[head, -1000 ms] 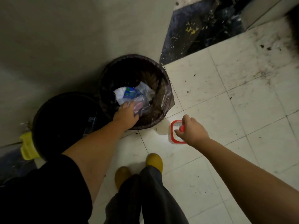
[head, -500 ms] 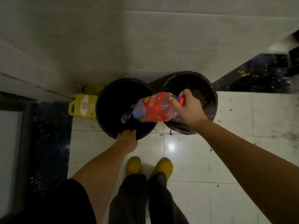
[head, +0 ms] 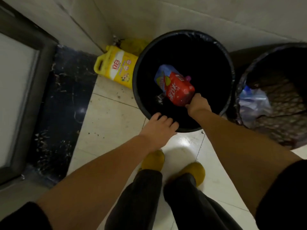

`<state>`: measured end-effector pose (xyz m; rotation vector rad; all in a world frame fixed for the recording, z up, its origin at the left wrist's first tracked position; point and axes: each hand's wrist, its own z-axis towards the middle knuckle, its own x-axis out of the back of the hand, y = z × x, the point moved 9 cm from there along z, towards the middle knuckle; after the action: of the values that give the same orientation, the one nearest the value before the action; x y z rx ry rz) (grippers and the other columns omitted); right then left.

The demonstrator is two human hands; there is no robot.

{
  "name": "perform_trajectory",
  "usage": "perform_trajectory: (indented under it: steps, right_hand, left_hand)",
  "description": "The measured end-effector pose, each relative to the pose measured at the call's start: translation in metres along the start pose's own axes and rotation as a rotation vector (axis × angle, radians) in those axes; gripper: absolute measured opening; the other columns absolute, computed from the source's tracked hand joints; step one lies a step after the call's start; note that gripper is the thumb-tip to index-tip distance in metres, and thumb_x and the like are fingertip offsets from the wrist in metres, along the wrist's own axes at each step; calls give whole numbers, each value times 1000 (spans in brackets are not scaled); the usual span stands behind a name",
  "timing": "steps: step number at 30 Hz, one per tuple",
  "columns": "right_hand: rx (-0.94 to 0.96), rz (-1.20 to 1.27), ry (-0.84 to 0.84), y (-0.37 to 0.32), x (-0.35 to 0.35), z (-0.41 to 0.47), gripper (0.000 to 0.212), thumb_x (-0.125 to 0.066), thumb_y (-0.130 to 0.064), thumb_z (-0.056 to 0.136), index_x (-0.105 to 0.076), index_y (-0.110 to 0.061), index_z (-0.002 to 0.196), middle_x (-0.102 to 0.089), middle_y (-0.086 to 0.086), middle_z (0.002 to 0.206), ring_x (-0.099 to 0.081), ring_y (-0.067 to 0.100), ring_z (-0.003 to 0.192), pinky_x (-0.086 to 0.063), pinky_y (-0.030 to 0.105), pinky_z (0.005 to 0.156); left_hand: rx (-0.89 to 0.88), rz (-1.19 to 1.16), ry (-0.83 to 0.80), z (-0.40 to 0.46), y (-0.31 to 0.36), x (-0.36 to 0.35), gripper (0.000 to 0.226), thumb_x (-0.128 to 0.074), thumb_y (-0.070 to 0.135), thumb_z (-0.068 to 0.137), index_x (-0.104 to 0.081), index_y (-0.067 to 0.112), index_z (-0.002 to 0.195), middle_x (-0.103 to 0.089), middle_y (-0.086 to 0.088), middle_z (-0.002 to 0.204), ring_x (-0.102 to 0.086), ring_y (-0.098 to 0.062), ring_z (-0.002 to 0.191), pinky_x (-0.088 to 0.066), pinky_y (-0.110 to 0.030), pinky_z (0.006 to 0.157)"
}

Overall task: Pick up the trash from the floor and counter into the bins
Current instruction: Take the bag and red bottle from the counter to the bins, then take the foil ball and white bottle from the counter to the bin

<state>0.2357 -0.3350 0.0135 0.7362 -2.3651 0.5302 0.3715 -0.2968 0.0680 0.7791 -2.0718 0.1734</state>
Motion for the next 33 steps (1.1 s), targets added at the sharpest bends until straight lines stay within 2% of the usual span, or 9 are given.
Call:
perform_trajectory:
  steps: [5,10,13,19,22,26,33]
  right_hand:
    - [-20,-172,4,-4,9,-1,39,-53,-11,93,-51,-1,131,-54,21,133,-53,38,123,-46,44,99]
    - [83,-189,21,-17,94,-59,39,-53,-9,93,-49,0,130,-50,24,135,-50,41,124,-44,46,101]
    - [73,-212,75,-14,168,-114,38,-49,-7,93,-49,-1,130,-49,22,136,-49,40,125,-44,46,100]
    - [-1,-117,167,-7,313,-254,38,-49,-17,96,-46,-5,132,-50,19,133,-49,40,121,-44,48,98]
    - [-33,-37,228,0,370,-331,38,-52,-24,95,-50,-6,128,-54,19,130,-53,38,118,-46,46,96]
    - [-118,29,342,25,420,-420,41,-52,-32,94,-51,-10,128,-54,15,134,-53,35,124,-44,44,100]
    - [-332,132,503,129,444,-550,39,-47,-31,97,-46,-14,131,-49,14,135,-50,34,124,-42,46,100]
  left_hand:
    - [-19,-26,-18,-1,2,1,41,-31,30,103,-37,11,138,-52,-11,135,-44,-31,127,-16,-43,119]
    - [118,-146,-109,-24,3,52,51,-28,33,103,-20,12,148,-38,-11,149,-33,-30,138,-18,-49,119]
    - [118,-157,-57,-52,17,121,51,-27,34,103,-22,11,148,-38,-12,148,-35,-30,137,-22,-49,117]
    - [47,-22,29,-117,54,295,36,-28,25,101,-43,12,131,-48,-14,136,-42,-33,128,-28,-54,113]
    - [35,-95,108,-153,72,375,36,-27,31,102,-45,12,127,-53,-15,131,-47,-35,122,-34,-49,105]
    - [-79,-51,229,-186,110,462,37,-28,33,102,-47,10,124,-56,-17,130,-53,-38,119,-42,-47,98]
    - [-379,128,213,-202,221,525,34,-28,29,102,-48,7,118,-57,-23,126,-54,-38,116,-43,-47,100]
